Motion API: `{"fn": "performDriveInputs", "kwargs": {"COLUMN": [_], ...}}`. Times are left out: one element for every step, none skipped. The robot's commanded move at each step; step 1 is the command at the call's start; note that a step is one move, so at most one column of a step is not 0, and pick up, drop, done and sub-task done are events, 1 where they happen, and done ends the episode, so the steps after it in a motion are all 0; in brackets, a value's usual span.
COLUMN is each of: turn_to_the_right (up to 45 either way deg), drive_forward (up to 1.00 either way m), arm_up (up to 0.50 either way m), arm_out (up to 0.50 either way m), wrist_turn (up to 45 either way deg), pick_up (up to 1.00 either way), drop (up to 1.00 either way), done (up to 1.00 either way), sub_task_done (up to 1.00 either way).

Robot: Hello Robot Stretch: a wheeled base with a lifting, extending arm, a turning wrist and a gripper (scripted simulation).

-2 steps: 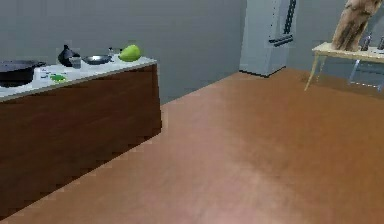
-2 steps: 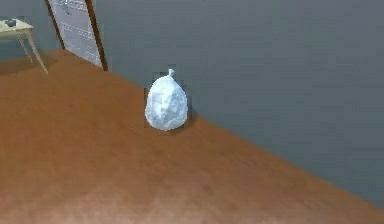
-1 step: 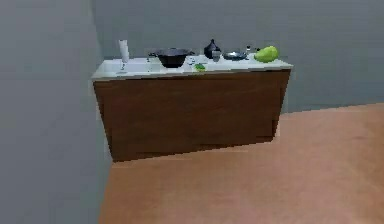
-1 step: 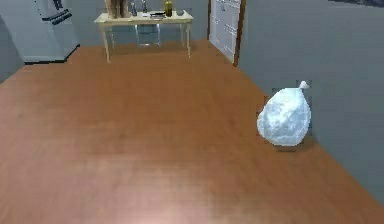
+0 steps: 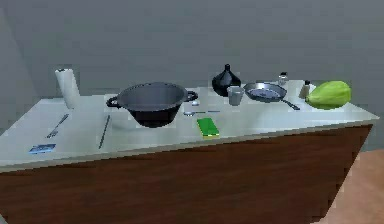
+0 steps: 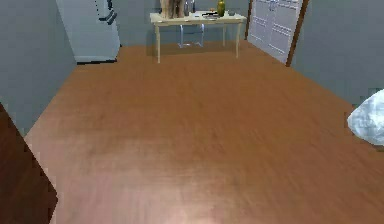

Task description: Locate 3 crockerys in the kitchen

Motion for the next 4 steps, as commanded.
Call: {"fn": "performDriveInputs", "kwargs": {"turn_to_the_right": [-9.0, 0.0, 24.0, 0.0], "drive_forward": [0.00, 0.20, 0.00, 0.00], "arm_up": [0.00, 0.00, 0.00, 0.00], "arm_out": [0.00, 0.00, 0.00, 0.00], "wrist_turn": [0.0, 0.0, 0.0, 0.0], "pick_up": [0.00, 0.00, 0.00, 0.00], "drop": [0.00, 0.00, 0.00, 0.00], "done": [0.00, 0.00, 0.00, 0.00], "sub_task_done": [0.00, 0.00, 0.00, 1.00]}}
